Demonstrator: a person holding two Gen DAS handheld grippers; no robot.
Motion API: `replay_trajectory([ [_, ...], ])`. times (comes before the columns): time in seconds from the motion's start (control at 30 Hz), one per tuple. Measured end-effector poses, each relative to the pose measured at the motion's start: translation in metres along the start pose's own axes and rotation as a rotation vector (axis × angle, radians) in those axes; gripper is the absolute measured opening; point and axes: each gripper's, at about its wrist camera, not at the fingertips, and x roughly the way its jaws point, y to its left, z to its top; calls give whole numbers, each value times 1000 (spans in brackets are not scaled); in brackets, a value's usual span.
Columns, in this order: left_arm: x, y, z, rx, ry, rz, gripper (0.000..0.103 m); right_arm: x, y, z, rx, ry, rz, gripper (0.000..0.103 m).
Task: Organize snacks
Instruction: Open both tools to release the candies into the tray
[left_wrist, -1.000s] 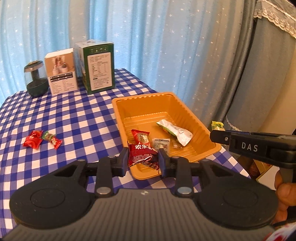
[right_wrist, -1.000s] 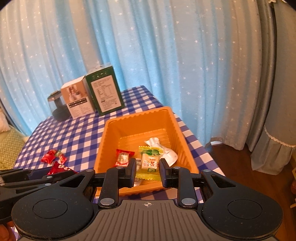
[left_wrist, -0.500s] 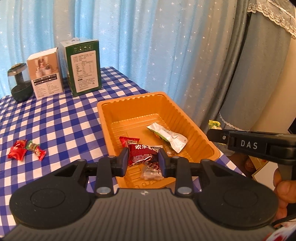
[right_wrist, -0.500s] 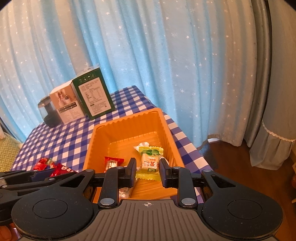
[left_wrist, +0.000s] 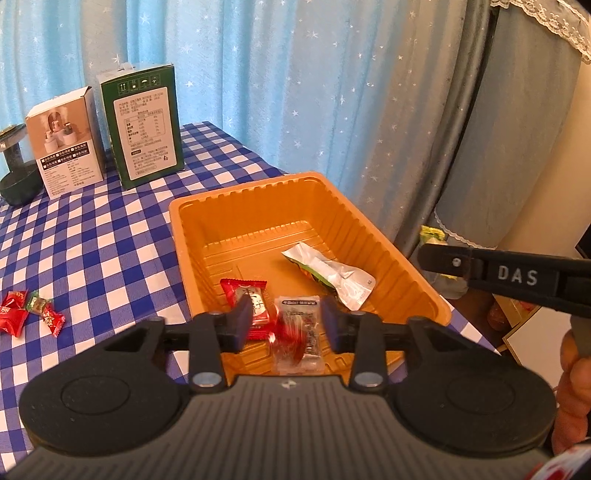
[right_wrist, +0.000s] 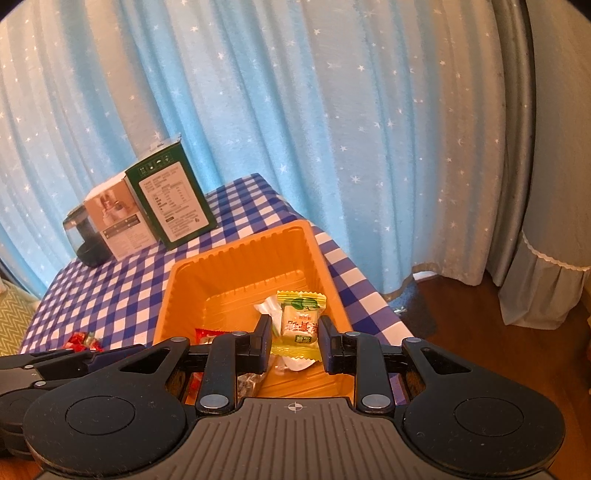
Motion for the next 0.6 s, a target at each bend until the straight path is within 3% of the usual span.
replay_trajectory([
  [0.6, -45, 53, -30, -132, -34, 105, 46, 5, 12, 1, -12, 23, 46, 27],
])
